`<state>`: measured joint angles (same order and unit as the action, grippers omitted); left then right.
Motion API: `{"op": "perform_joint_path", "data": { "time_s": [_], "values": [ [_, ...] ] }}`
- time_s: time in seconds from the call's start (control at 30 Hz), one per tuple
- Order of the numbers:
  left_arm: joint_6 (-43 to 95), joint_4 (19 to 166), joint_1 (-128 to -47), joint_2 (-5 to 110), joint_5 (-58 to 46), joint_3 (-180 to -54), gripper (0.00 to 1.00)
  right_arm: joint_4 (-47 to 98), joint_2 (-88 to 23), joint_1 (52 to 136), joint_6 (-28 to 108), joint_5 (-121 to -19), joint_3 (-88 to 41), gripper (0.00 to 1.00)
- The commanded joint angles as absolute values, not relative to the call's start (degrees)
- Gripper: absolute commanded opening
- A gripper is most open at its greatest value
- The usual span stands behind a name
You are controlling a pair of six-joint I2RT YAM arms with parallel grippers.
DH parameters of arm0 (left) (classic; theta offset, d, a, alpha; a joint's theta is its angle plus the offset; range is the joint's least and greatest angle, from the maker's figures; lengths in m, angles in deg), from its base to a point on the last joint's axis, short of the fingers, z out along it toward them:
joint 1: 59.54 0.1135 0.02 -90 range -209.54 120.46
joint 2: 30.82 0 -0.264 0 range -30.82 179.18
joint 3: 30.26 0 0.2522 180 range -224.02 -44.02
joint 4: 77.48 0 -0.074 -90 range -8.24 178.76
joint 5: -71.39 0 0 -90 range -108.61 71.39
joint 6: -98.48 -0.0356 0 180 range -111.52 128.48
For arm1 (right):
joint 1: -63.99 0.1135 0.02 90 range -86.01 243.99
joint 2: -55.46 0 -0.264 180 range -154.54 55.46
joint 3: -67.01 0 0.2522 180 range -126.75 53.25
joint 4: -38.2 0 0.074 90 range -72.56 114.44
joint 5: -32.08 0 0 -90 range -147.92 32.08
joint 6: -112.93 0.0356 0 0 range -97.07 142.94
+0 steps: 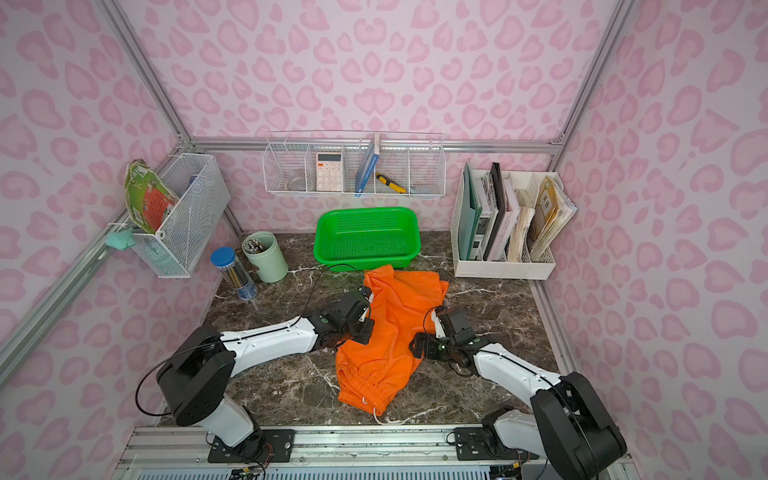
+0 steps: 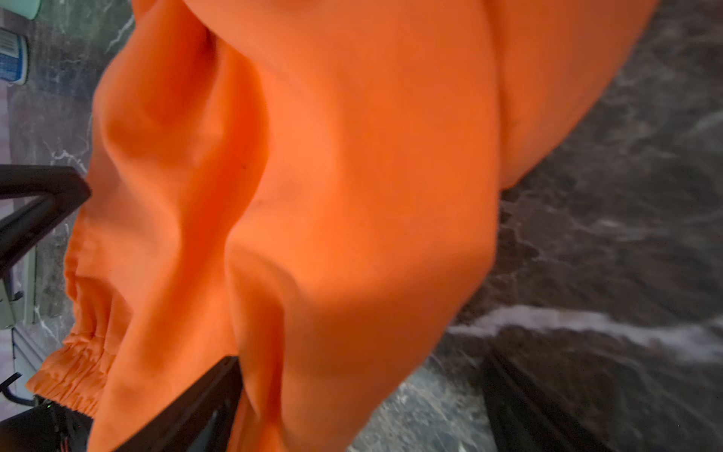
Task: Roll up the shorts
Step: Adjust the shorts at the center of the board.
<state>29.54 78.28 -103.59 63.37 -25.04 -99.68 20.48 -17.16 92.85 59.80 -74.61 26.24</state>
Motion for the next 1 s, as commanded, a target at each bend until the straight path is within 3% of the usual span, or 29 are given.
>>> {"op": "perform_joint_path", "data": {
  "time_s": [0.0, 0.13, 0.33, 0.53, 0.87, 0.97],
  "values": [
    [29.32, 74.85, -102.68, 64.66, -22.33, -101.71, 0.0, 25.75, -20.56, 92.95, 64.4, -79.15, 27.48, 0.94],
    [28.2, 67.3, -101.41, 68.96, -18.99, -105.58, 0.0, 29.58, -23.96, 92.01, 65.4, -80.31, 27.69, 0.74],
    [28.76, 63.25, -101.28, 72.95, -13.99, -107.52, 0.0, 31.13, -27.44, 84.7, 61.94, -82.06, 26.53, 0.24],
    [27.99, 62.93, -100.96, 76.5, -13.15, -112.02, 0.0, 29.02, -31.94, 77.28, 55.41, -84.31, 19.97, 0.0],
    [26.46, 61.62, -96.87, 83.79, -10.09, -123.47, 0.0, 27.21, -41.09, 70.79, 48.46, -87.98, 9.09, 0.0],
    [24.52, 61.78, -95.85, 81.85, -8.73, -124.51, 0.0, 27.22, -42.7, 69.99, 47.93, -89.67, 6.61, 0.3]
  ]
}}
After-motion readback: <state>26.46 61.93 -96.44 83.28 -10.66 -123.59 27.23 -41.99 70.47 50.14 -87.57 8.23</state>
